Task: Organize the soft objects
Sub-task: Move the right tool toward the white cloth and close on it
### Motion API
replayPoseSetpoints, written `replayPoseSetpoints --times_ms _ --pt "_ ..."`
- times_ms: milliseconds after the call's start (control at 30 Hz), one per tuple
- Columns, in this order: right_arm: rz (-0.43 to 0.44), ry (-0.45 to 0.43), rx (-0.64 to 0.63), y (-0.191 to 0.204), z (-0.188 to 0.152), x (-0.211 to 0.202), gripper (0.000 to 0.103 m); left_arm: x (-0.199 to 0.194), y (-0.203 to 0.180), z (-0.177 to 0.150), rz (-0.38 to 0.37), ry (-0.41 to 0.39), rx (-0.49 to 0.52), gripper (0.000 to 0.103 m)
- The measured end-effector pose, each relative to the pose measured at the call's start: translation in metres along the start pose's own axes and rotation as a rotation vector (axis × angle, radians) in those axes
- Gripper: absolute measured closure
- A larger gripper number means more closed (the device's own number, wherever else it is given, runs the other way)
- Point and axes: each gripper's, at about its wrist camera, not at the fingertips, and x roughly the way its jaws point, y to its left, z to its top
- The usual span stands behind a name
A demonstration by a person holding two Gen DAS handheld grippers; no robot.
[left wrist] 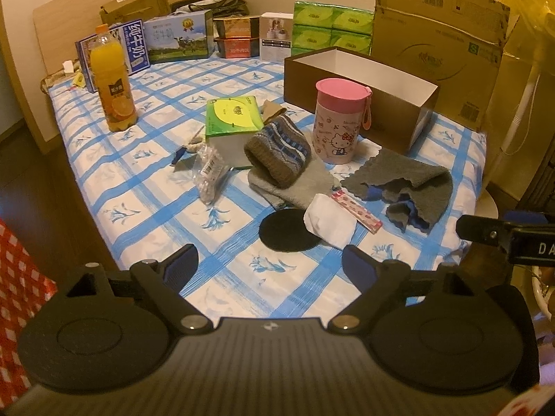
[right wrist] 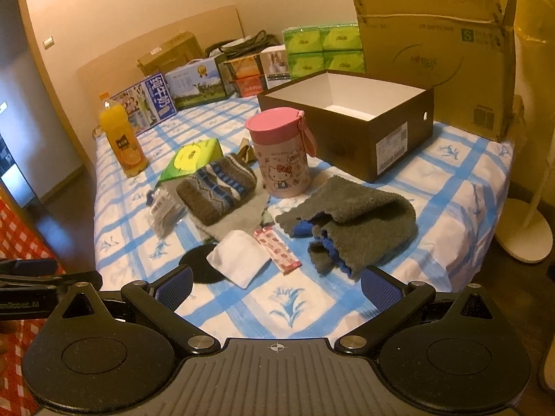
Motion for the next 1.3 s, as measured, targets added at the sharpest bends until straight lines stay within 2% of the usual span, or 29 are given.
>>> replayPoseSetpoints --times_ms 467,533,600,733,1033,1300 --pt "0.062 0.048 -0.058 -0.002 -0.004 0.057 0.024 0.056 0.0 0.01 -0.023 0.038 0.032 0.021" --pt "0.072 0.055 -0.069 0.001 -0.005 0.067 0.025 0.065 0.002 0.01 -0.027 0.046 0.035 0.023" --pt "0.086 0.069 -0.071 0.002 -0.005 0.078 0.027 0.075 0.003 0.01 -0.029 0.057 0.036 0.029" --pt "0.131 0.101 -0.05 0.004 -0.007 0.1 0.033 0.093 0.006 0.01 -0.031 0.079 0.034 0.031" --pt "0.164 0.156 0.015 0.008 -0.01 0.147 0.043 0.131 0.014 0.007 -0.028 0.125 0.011 0.035" --pt "0.152 0.194 0.122 -0.002 -0.014 0.178 0.053 0.156 0.019 0.006 -0.033 0.15 0.002 0.036"
